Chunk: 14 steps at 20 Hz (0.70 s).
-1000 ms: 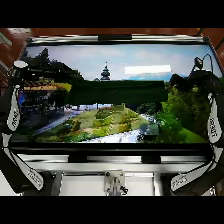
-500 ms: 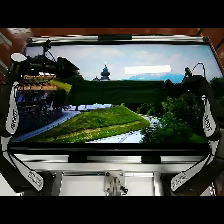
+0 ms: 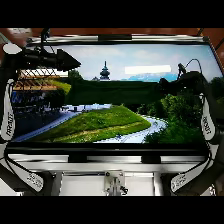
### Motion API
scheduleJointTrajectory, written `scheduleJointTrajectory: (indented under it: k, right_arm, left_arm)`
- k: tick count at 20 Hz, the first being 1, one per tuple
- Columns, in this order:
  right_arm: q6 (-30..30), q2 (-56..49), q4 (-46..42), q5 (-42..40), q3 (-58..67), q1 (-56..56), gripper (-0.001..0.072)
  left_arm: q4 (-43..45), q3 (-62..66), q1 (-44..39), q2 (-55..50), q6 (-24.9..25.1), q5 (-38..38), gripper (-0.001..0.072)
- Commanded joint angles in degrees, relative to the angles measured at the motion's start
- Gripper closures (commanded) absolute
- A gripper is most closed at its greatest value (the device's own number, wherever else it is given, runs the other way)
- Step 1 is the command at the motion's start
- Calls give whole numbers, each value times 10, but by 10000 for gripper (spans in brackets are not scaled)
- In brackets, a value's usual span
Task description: Fold the shirts.
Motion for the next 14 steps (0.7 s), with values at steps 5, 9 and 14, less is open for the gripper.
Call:
scheduleJointTrajectory:
  k: [5, 9, 14]
  right_arm:
    - [11, 216, -51, -142, 0, 2, 646]
    - [31, 308, -76, -221, 0, 2, 645]
    - [67, 398, -74, -265, 0, 2, 646]
  left_arm:
    - [57, -46, -170, -7, 18, 51, 672]
    - [58, -94, -261, -14, -22, 178, 672]
    - [58, -98, -343, -46, -58, 268, 672]
